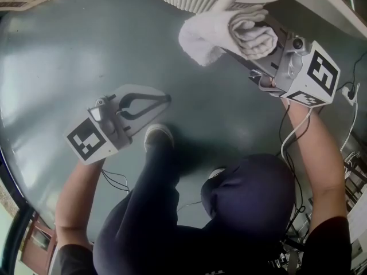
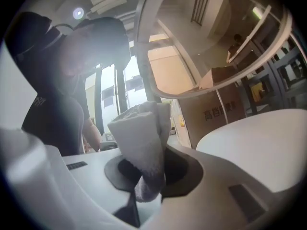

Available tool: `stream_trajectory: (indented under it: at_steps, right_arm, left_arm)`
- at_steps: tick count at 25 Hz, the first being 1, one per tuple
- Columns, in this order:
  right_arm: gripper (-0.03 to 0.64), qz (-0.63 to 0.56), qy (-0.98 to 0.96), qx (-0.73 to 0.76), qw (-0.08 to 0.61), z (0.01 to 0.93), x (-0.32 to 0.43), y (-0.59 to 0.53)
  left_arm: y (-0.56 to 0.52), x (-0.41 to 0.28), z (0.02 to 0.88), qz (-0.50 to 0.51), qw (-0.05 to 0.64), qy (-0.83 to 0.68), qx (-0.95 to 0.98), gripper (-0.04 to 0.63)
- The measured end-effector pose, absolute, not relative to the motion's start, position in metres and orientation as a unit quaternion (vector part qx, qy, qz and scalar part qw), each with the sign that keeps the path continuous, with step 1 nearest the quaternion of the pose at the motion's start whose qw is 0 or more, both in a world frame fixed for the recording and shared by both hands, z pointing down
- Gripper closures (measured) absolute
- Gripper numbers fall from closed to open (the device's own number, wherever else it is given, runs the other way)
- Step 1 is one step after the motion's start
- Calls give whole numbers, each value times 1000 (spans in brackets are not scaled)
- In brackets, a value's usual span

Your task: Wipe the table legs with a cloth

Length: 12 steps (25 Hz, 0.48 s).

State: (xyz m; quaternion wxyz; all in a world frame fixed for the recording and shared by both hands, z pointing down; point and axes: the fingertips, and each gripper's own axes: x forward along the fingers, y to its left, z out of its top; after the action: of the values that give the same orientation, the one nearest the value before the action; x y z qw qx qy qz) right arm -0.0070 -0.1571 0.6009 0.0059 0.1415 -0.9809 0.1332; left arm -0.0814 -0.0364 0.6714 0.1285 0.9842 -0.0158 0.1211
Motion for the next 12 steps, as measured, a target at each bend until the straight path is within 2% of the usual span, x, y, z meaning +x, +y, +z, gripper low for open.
stream_trajectory:
  at_steps: [5, 9, 12]
  right_arm:
    - [546, 143, -981, 134, 0, 611, -4, -156]
    - [546, 187, -966, 153, 94, 696, 7, -155]
    - [546, 236, -948, 164, 139, 755, 10, -157]
  left_arm:
    - [-39, -82, 673, 120, 135, -17, 983, 589]
    - [-43, -79, 675, 120, 136, -18, 983, 589]
    - [-46, -83, 678, 119, 135, -19, 983, 589]
